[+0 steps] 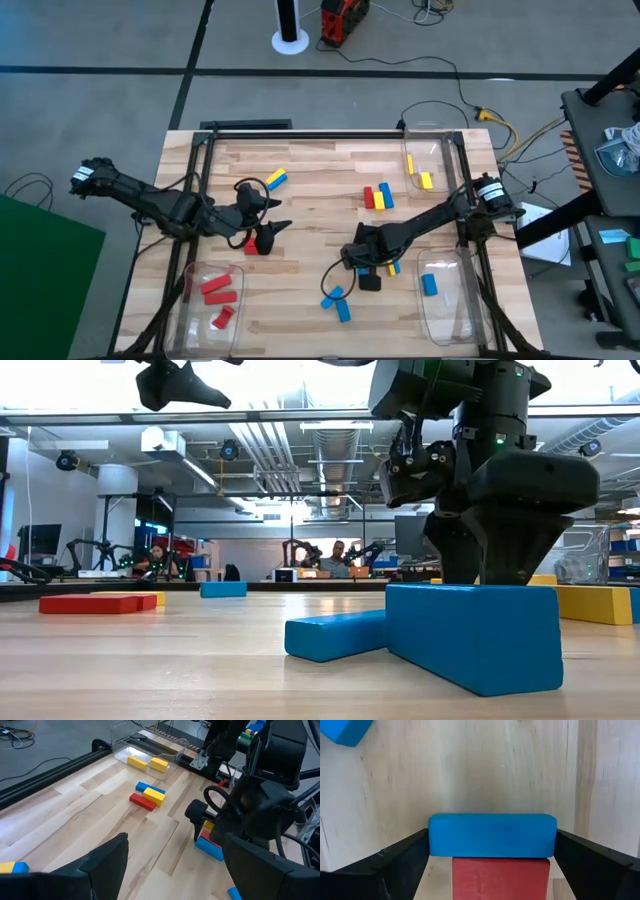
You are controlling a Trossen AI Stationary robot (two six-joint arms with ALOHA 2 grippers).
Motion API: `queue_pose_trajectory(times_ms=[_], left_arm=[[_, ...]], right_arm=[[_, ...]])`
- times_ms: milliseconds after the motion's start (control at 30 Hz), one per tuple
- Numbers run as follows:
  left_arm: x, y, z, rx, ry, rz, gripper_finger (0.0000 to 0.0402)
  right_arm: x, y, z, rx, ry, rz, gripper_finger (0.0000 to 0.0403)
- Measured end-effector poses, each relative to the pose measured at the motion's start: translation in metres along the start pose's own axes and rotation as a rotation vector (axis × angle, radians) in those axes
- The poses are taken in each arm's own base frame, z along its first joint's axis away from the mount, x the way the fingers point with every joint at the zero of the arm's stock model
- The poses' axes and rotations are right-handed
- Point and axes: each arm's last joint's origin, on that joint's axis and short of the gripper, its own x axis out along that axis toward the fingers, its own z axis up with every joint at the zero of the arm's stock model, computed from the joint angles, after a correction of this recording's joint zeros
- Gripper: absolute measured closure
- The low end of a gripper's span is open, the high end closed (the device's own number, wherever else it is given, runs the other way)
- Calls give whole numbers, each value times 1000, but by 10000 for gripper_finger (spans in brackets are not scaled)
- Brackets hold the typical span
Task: Sort blocks
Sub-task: Put the blue block into the bottom right transparent bin
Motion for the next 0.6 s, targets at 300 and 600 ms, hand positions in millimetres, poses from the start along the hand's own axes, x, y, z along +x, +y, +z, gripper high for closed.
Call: queue_pose_trajectory(times_ms=[300,600], left_arm=[[0,0,0,0,0,0,107],[0,0,0,0,1,0,107]], right_arm=[[1,0,1,-8,-6,-5,28],[-1,0,1,-1,-11,4,56]])
